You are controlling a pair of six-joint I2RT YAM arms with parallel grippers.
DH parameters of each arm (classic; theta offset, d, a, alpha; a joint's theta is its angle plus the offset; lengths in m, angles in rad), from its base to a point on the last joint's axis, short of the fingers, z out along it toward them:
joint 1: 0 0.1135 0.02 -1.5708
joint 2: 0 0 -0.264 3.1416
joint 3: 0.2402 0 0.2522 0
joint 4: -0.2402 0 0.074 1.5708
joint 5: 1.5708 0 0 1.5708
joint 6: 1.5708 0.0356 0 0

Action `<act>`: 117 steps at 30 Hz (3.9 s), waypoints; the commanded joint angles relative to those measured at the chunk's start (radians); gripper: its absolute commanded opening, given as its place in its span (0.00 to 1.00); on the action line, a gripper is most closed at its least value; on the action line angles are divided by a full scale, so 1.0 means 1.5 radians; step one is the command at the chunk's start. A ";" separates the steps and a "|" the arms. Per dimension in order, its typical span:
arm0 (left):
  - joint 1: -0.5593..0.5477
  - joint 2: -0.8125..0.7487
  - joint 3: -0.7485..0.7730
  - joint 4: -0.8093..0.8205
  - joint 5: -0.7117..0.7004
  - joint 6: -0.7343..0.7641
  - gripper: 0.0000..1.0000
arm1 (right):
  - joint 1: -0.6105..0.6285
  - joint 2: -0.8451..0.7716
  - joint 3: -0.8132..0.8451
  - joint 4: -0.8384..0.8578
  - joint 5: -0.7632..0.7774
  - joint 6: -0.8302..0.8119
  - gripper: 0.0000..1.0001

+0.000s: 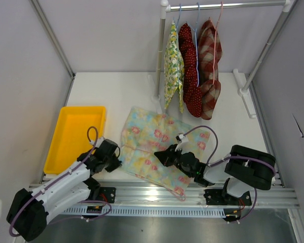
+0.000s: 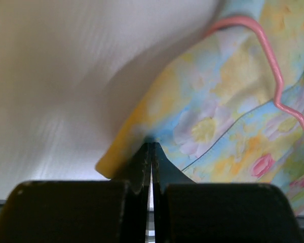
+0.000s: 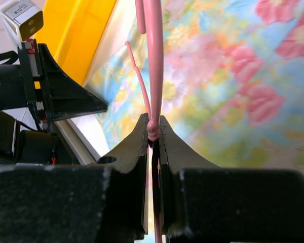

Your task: Place the skirt on the hanger

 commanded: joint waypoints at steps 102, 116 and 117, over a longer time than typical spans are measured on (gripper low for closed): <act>-0.126 0.107 0.056 0.081 0.139 0.120 0.00 | -0.165 -0.081 0.132 -0.292 -0.012 -0.323 0.00; -0.052 0.140 0.104 0.078 0.158 0.209 0.00 | -0.144 0.038 0.259 -0.305 -0.004 -0.388 0.00; -0.049 0.139 0.106 0.078 0.158 0.211 0.01 | -0.145 0.043 0.271 -0.307 -0.005 -0.395 0.00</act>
